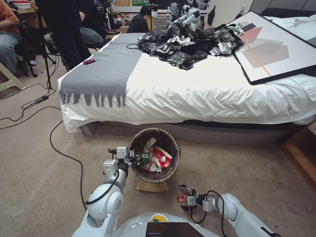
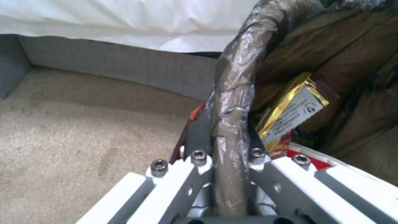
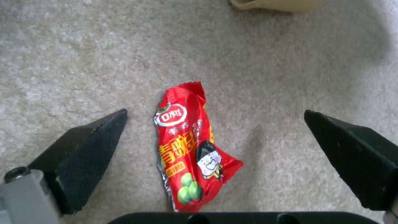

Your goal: Pick up the trash bin, then pick up the garbage from the floor and place it into the trash bin.

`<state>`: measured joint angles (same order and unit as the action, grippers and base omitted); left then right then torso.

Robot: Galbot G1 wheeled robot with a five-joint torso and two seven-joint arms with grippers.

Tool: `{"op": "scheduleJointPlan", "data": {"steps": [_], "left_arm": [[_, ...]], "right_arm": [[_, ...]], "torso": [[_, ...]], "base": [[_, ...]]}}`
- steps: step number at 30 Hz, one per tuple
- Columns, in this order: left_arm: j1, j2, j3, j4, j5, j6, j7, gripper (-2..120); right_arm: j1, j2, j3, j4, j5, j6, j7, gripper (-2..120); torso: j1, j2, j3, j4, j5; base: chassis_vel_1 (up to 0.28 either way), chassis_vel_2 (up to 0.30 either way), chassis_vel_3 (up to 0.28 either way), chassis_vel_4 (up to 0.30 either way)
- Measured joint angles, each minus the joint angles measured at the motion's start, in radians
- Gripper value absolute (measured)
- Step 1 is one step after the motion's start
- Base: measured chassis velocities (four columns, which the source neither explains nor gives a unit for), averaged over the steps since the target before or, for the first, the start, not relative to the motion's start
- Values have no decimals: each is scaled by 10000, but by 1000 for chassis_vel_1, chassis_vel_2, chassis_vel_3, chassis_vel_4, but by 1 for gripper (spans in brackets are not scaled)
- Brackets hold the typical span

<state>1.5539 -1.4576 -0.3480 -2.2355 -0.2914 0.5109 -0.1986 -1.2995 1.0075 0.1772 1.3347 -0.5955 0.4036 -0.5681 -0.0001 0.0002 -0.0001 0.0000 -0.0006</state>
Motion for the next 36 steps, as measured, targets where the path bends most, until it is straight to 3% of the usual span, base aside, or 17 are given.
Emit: {"op": "scheduleJointPlan", "data": {"steps": [10, 14, 18, 21, 31, 36], "left_arm": [[-3, 0, 1, 0, -7, -1, -5, 0], [-24, 2, 0, 4, -16, -1, -13, 0], [-28, -2, 9, 11, -18, -1, -14, 0], [-23, -5, 16, 19, -18, -1, -14, 0], [-42, -12, 23, 54, -17, 0, -15, 0], [28, -1, -2, 52, -13, -27, -11, 0]], "right_arm": [[-98, -10, 88, -59, 87, -20, -63, 79], [-275, -101, 170, -54, 373, -77, -188, 59], [-343, -143, 206, -35, 438, -76, -231, 51], [-490, -257, 261, 112, 695, -73, -298, 35], [-703, -330, 378, 292, 1119, 41, -402, 0], [-561, -300, 467, -77, 1371, 162, -408, 0]], "torso": [[0, 0, 0, 2, 10], [1, 0, 0, 3, 10], [1, 0, 0, 0, 8], [1, -2, 1, 2, 14], [1, -3, 1, -1, 12], [1, -3, 2, 1, 8]], "base": [[0, 0, 0, 0], [0, 0, 0, 0], [0, 0, 0, 0], [0, 0, 0, 0], [0, 0, 0, 0], [0, 0, 0, 0]]}}
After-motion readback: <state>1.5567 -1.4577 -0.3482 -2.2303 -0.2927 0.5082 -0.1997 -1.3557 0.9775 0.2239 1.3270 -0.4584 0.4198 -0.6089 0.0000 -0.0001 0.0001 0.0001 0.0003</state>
